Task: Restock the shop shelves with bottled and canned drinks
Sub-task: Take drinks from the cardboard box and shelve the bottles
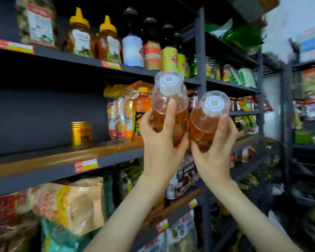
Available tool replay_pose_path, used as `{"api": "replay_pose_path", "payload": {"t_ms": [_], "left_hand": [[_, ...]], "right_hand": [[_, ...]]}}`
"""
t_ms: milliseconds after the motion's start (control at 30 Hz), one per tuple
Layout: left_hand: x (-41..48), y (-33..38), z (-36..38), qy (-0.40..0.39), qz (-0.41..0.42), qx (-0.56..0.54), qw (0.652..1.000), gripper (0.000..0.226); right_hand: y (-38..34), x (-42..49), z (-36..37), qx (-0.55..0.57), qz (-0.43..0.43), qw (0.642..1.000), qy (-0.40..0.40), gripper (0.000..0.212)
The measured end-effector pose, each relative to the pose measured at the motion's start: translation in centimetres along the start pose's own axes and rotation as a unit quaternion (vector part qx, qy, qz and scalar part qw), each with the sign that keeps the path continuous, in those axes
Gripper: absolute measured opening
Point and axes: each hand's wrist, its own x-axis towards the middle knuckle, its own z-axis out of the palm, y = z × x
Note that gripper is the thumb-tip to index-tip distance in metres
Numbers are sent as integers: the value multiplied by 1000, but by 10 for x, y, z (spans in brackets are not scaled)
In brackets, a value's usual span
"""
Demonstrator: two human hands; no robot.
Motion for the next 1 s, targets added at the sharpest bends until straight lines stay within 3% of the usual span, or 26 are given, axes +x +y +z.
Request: {"api": "replay_pose_path", "payload": {"t_ms": [100,167,300,500,633,867,1000], "left_hand": [[-29,31,29,-69,-72,-75,992,117],[-53,48,47,-127,-146,-159,968,116],[-110,74,86,-246,-261,-282,890,116],[-227,115,137,-479,-330,-327,745,115],[-353,140,158,-586,-379,-300,650,115],[-681,154,128,-725,-516,-243,386,121],[-854,159,91,-794,-514,-143,292,121]], "right_hand": [[22,-27,-52,-32,84,994,-60,118],[38,-47,-90,-30,155,983,-90,120],[62,-85,-166,-52,284,938,-190,126],[89,-191,-251,-91,437,834,-323,124],[101,-324,-298,-90,592,735,-318,127],[52,-640,-385,-90,849,438,-280,126],[8,-811,-412,-140,861,357,-334,130]]}}
